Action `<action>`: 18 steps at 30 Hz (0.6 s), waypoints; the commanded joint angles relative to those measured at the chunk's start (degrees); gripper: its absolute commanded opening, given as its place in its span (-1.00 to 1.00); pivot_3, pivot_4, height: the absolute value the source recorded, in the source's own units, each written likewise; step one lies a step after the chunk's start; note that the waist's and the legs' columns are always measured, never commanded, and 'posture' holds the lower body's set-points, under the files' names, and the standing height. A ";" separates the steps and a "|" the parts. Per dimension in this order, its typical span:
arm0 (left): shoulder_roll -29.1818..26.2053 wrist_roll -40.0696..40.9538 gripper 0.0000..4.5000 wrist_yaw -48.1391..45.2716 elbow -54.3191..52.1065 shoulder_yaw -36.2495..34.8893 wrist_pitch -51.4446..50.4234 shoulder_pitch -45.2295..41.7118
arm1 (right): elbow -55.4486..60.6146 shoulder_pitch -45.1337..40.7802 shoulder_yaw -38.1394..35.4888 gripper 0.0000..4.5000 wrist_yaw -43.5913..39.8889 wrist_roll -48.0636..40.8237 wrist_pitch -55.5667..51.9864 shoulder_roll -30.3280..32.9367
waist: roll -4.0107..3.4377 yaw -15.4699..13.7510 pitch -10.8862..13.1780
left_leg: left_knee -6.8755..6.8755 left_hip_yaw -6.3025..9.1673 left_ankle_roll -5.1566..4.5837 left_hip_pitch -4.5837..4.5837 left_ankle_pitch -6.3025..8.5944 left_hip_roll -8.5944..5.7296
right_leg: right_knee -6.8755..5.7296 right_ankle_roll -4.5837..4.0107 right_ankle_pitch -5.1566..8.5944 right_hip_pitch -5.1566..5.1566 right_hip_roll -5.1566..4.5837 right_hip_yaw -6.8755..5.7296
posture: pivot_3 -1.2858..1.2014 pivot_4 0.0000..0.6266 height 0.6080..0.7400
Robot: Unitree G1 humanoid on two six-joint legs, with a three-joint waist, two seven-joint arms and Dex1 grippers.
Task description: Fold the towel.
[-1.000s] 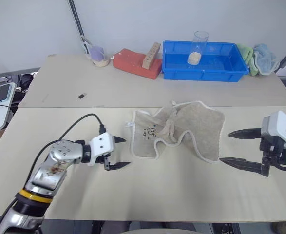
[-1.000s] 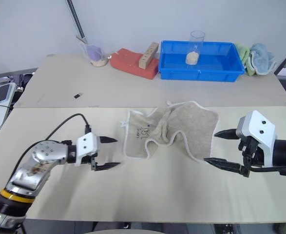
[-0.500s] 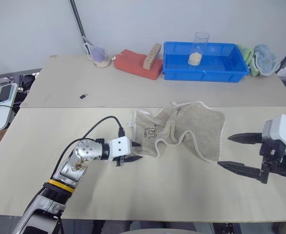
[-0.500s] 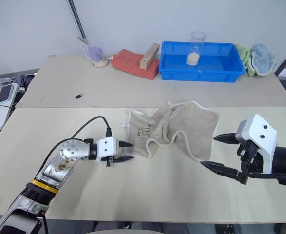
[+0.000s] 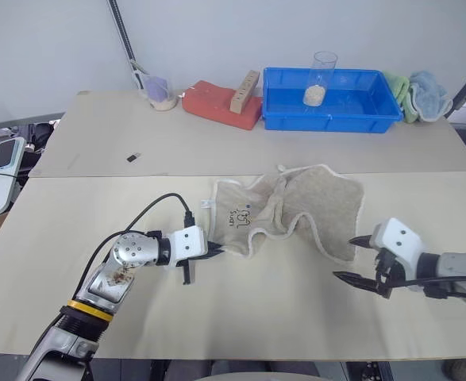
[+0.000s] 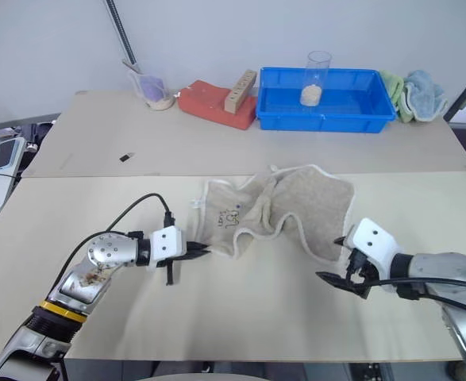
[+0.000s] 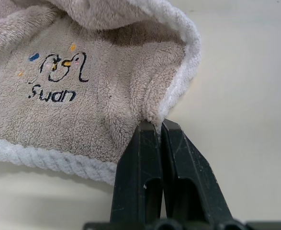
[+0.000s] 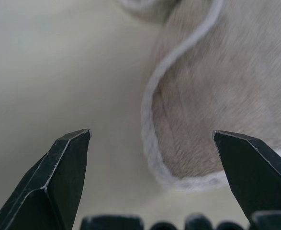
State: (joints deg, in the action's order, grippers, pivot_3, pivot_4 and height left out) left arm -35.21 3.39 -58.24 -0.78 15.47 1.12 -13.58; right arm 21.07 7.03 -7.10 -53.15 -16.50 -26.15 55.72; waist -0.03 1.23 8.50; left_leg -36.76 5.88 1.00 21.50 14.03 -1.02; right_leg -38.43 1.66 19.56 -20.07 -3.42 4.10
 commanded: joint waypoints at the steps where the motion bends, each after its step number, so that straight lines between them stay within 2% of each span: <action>1: -1.49 0.51 -0.96 0.14 -1.86 -1.64 -1.38 1.34 | -2.91 -1.64 1.11 1.00 0.41 2.48 3.63 -0.87 | -0.01 -0.08 -0.01 | 0.00 0.01 0.00 0.00 0.00 0.00 | -0.01 0.00 0.00 0.00 0.00 -0.01 | 0.03 -0.52 1.00; 4: -2.40 0.87 -1.00 -0.08 -2.17 -2.53 -1.50 1.79 | -6.16 -2.40 2.35 0.67 0.19 3.93 4.29 -1.11 | -0.01 -0.07 -0.01 | 0.00 0.02 0.00 -0.02 0.00 0.00 | -0.01 0.00 0.00 0.00 0.00 -0.01 | 0.03 -0.52 1.00; 14: -4.04 3.57 -1.00 -0.72 -2.10 -5.38 -4.42 1.53 | -9.33 -4.30 2.20 -0.88 -2.00 3.57 5.25 0.12 | 0.09 -0.26 -0.01 | 0.00 0.04 0.00 -0.09 0.00 -0.01 | -0.01 0.00 0.00 0.06 -0.01 -0.01 | 0.03 -0.52 1.00; 15: -4.47 4.40 -1.00 -1.34 -2.48 -5.94 -5.41 1.57 | -8.97 -4.34 1.23 -0.97 -2.83 2.50 4.89 0.51 | 0.09 -0.27 -0.01 | 0.00 0.04 0.00 -0.09 0.00 -0.01 | -0.01 0.00 0.00 0.06 -0.01 -0.01 | 0.03 -0.52 1.00; 18: -6.74 9.34 -1.00 -4.31 -3.82 -8.75 -11.42 0.83 | -6.98 -3.42 -2.88 -0.97 -6.92 -0.96 3.35 3.47 | 0.07 -0.34 -0.01 | 0.00 0.06 0.00 -0.04 0.00 -0.01 | -0.03 0.00 0.00 0.02 -0.01 -0.02 | 0.03 -0.52 1.00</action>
State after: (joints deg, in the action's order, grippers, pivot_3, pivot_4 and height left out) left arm -40.49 9.47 -60.98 -2.18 9.78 -7.45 -12.23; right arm 12.35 3.40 -5.83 -57.88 -15.10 -21.88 57.23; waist 0.04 0.89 8.48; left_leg -36.76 5.95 1.00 21.50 14.03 -1.03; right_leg -38.46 1.66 19.56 -20.09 -3.43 4.08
